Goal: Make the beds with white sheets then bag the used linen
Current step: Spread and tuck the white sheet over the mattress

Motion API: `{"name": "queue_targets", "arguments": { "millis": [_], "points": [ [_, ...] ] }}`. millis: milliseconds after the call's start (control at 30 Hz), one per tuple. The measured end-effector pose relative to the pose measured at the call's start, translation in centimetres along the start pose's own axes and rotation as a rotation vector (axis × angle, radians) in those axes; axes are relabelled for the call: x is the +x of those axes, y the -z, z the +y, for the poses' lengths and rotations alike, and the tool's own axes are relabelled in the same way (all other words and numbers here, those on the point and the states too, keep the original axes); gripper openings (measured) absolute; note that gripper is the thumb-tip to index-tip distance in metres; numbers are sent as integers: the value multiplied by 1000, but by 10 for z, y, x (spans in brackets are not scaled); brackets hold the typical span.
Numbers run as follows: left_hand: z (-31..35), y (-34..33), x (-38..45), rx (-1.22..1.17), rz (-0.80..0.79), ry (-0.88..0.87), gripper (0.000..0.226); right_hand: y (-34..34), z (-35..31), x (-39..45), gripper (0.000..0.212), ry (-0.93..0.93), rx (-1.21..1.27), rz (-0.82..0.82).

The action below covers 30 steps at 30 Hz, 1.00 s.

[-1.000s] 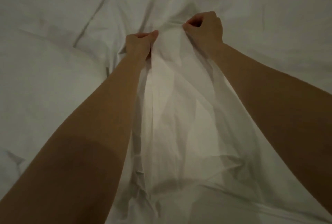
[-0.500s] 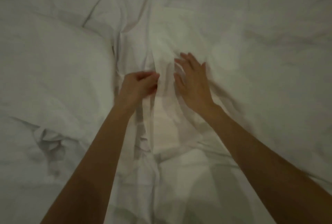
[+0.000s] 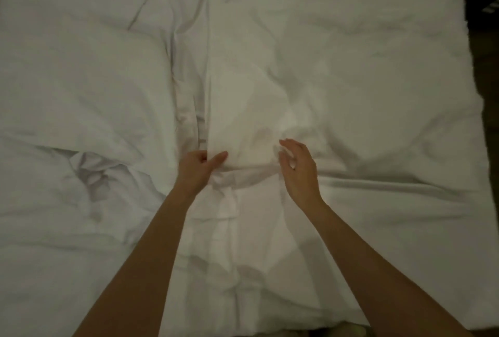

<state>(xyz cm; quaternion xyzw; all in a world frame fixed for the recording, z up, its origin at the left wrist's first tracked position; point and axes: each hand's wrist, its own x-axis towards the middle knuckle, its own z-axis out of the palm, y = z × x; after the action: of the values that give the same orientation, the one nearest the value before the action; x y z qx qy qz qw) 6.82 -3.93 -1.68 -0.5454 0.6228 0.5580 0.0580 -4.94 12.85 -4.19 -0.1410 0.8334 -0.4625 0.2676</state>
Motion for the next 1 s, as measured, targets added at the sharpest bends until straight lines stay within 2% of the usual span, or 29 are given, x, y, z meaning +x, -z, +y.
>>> {"name": "queue_targets", "arguments": {
  "millis": [133, 200, 300, 433, 533, 633, 767, 867, 933, 1000],
  "points": [
    [-23, 23, -8, -20, 79, -28, 23, 22, 12, -10, 17, -232, 39, 138],
    [-37, 28, -12, -7, 121, -22, 24, 34, 18, -12, 23, -387, 159, 186],
    [-46, 19, -17, -148, 169, -12, 17, 53, 32, -18, 33, -655, 356, 228],
    [-47, 8, -18, -260, 245, -10, 21, 82, 54, -26, 40, -864, 469, 340],
    [-51, 8, -18, -246, 285, -67, 22, 97, 52, -23, 26, -858, 702, 450],
    [-52, -1, -25, -312, 373, -93, 14, 103, 52, -22, 16, -795, 755, 478],
    [-49, -40, -47, -778, 447, 41, 14, 104, 60, -24, 16, -799, 800, 462],
    [-34, -82, -61, -1059, 493, 196, 42, 106, 59, -19, 12, -793, 879, 479],
    [-22, -113, -67, -1186, 392, 295, 35, 112, 60, -13, 12, -771, 977, 508],
    [-4, -143, -72, -1217, 199, 368, 19, 121, 61, -5, 22, -762, 1022, 566]
  ]
}}
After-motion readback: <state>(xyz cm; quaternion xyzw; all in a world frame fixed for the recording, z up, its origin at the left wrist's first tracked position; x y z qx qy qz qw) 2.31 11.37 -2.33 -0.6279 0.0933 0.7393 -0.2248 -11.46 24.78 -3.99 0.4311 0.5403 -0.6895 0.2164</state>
